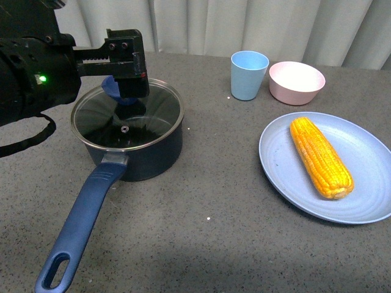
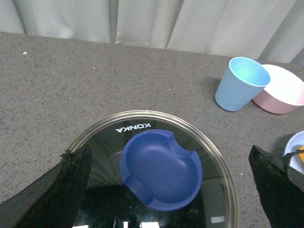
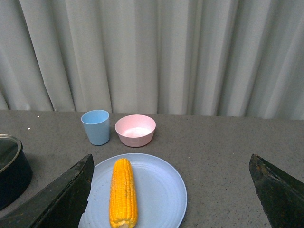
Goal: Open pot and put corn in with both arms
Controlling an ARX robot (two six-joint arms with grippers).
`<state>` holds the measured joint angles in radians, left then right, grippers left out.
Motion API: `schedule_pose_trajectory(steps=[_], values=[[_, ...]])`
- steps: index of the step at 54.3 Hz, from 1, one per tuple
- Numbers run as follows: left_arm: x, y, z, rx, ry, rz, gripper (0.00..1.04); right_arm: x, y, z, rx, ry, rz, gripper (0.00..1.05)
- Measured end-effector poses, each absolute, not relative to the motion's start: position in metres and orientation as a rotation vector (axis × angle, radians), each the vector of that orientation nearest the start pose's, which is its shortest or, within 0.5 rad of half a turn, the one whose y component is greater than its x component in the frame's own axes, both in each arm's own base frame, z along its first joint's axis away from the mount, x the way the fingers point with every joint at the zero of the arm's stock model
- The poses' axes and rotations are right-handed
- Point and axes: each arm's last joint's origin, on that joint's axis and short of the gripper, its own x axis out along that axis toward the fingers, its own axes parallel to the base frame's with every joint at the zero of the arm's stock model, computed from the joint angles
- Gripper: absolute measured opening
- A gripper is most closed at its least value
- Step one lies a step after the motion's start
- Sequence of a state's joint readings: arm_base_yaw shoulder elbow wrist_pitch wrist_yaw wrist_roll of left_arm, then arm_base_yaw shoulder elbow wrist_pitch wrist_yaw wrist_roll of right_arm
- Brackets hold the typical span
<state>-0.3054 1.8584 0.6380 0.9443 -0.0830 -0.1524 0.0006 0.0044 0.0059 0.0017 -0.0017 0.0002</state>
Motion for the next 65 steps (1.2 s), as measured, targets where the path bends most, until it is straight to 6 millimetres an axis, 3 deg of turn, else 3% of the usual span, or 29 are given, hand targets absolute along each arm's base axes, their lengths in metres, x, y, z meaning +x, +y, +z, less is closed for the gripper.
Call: schedule_pose_trajectory(steps=[11, 45, 56, 65], values=[[0.328, -0.102, 0.101, -0.055, 0.313, -0.202, 0.98, 0.098, 0.000, 0.165, 0.000, -0.003, 0.002, 0.96], [0.331, -0.115, 0.090, -0.028, 0.344, -0.219, 0.98, 0.098, 0.000, 0.165, 0.000, -0.004, 0.002, 0.96], [0.332, -0.115, 0.091, -0.024, 0.347, -0.213, 0.68, 0.098, 0.000, 0.165, 0.000, -0.003, 0.002, 0.96], [0.332, -0.115, 0.091, -0.024, 0.347, -0.215, 0.64, 0.098, 0.000, 0.165, 0.000, -0.003, 0.002, 0.96]])
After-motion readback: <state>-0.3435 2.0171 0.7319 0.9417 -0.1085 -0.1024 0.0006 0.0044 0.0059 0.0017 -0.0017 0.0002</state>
